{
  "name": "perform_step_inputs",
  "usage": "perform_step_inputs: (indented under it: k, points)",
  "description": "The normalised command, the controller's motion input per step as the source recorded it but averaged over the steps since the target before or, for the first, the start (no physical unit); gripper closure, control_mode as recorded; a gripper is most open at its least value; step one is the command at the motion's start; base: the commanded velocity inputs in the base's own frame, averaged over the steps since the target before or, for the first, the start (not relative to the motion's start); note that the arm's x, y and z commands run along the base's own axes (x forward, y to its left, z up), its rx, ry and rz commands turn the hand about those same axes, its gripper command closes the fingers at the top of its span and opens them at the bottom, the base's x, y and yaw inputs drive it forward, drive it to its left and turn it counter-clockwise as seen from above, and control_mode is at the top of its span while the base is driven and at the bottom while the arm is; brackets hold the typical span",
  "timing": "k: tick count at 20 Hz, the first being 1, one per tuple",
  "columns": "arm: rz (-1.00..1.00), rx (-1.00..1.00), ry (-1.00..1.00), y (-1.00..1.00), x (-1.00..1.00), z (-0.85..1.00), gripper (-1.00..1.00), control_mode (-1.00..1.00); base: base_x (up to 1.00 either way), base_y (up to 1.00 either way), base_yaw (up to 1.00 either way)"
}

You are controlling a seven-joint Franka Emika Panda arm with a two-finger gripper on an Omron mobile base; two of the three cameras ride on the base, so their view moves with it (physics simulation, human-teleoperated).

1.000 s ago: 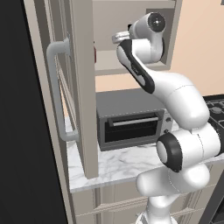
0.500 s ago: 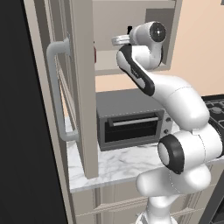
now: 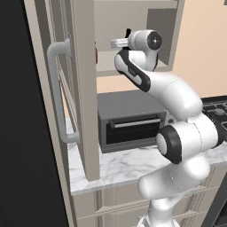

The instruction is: Sort all alcoholic drinks to one cabinet, and non-alcoholic drinks to the other.

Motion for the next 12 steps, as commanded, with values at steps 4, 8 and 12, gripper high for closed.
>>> perform_step_inputs:
  k: [4,8,12]
  points:
    - [0.0,0.0,0.0,0.0,0.39,-0.13,1.0,-1.0,0.0,0.0,0.0]
    - [0.0,0.0,0.0,0.0,0.36,-0.07,1.0,-1.0,0.0,0.0,0.0]
    - [0.0,0.0,0.0,0.0,0.41,-0.03,1.0,-1.0,0.0,0.0,0.0]
